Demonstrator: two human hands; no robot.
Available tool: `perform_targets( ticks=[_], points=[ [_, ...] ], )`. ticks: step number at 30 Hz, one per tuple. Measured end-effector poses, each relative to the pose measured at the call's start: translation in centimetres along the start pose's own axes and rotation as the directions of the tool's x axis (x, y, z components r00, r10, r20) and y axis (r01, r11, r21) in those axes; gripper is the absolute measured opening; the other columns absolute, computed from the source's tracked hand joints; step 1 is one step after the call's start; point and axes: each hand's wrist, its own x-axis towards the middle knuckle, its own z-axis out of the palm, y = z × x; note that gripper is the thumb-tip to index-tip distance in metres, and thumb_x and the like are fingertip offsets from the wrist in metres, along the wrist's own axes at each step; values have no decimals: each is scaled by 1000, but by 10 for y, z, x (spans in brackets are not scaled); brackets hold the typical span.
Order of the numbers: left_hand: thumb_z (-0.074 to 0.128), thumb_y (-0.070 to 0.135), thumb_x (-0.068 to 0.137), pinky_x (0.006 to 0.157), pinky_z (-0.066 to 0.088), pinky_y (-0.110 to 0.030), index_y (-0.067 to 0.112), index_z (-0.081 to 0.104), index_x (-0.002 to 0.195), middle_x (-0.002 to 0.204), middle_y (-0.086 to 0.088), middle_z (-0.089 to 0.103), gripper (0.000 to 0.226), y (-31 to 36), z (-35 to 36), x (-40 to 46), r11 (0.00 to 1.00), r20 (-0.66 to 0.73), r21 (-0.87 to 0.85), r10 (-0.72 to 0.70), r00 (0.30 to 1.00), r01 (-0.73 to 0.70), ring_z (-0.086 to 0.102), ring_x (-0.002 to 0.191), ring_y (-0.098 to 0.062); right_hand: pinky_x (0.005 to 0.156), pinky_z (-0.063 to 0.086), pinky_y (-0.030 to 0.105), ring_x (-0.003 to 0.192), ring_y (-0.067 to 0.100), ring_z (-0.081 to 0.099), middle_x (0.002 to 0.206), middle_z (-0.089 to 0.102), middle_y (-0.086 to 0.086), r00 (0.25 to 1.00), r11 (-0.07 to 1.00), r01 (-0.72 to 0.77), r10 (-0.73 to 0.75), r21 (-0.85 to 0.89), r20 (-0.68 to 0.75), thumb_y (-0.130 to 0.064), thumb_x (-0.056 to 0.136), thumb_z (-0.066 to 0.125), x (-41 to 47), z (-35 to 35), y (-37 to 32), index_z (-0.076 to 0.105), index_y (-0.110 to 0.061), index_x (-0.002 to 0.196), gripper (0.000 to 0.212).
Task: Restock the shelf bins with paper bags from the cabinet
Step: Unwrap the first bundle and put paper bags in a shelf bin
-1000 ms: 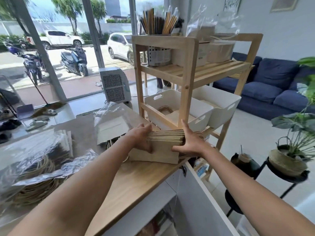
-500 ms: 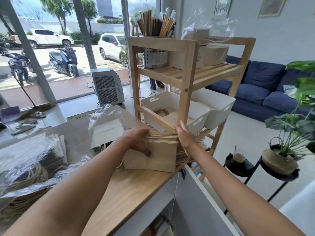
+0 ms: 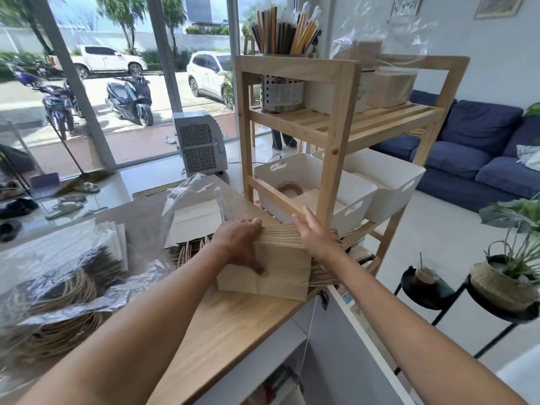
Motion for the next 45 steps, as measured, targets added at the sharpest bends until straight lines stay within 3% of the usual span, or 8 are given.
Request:
perform_targets(
  ticks=[3, 8, 14, 27, 31, 37, 40, 45],
  points=[
    [81, 67, 48, 84, 47, -31, 18, 47, 112, 115, -2, 64, 88, 2, -1, 0, 1000, -13, 13, 20, 1000, -19, 61, 105, -23, 113, 25, 34, 142, 18, 30, 155, 28, -1, 991, 950, 78, -42, -301, 124, -52, 88, 58, 7, -22, -17, 28, -25, 150, 74],
    [81, 64, 51, 88, 45, -31, 17, 47, 113, 119, -3, 61, 84, 4, -1, -4, 1000, -10, 10, 28, 1000, -28, 59, 110, -23, 104, 44, 32, 117, 14, 55, 133, 57, -2, 890, 875, 39, 190, -483, 415, -45, 72, 78, 25, -44, -22, 55, -30, 132, 66],
    [81, 64, 52, 92, 44, -33, 17, 47, 114, 122, -3, 59, 85, 7, -3, -6, 1000, 1, 1, 16, 1000, -16, 57, 114, -23, 104, 47, 37, 109, 18, 64, 112, 71, -1, 893, 920, -54, 218, -388, 394, -46, 58, 86, 38, -48, -18, 75, -28, 103, 49],
    [82, 63, 51, 94, 44, -33, 18, 47, 115, 120, -1, 59, 86, 9, -1, -12, 1000, -5, -20, 0, 1000, 0, 56, 112, -22, 88, 46, 29, 83, 11, 60, 84, 70, -3, 934, 947, 6, 110, -322, 339, -41, 85, 67, 38, -44, -9, 76, -17, 100, 30],
    [82, 62, 52, 96, 43, -33, 18, 47, 117, 122, -1, 58, 86, 10, -3, -14, 1000, 7, -25, 0, 1000, 0, 55, 114, -22, 85, 50, 31, 73, 9, 58, 74, 65, -4, 930, 924, 9, 133, -383, 342, -44, 89, 60, 41, -43, -12, 73, -23, 77, 28],
    [83, 63, 50, 96, 43, -34, 19, 47, 117, 122, -1, 59, 88, 10, -4, -14, 1000, 10, -16, -6, 1000, 6, 56, 114, -23, 98, 51, 39, 105, 22, 66, 112, 69, 6, 769, 772, 32, 387, -635, 509, -67, 55, 78, 47, -49, -32, 72, -21, 103, 67],
    [83, 62, 51, 96, 43, -34, 19, 47, 118, 122, -1, 59, 87, 11, -5, -13, 1000, 15, -19, 4, 1000, -4, 56, 114, -22, 98, 48, 30, 109, 16, 61, 113, 67, 2, 696, 758, 4, 467, -653, 546, -35, 75, 79, 51, -48, -38, 69, -13, 112, 45],
    [82, 62, 52, 95, 43, -33, 19, 47, 118, 121, -1, 59, 86, 11, -4, -15, 1000, 8, -18, 19, 1000, -19, 56, 114, -22, 91, 48, 26, 114, 14, 56, 106, 66, -6, 710, 727, -4, 485, -687, 510, -33, 78, 77, 62, -47, -43, 72, -23, 99, 24]
  ],
)
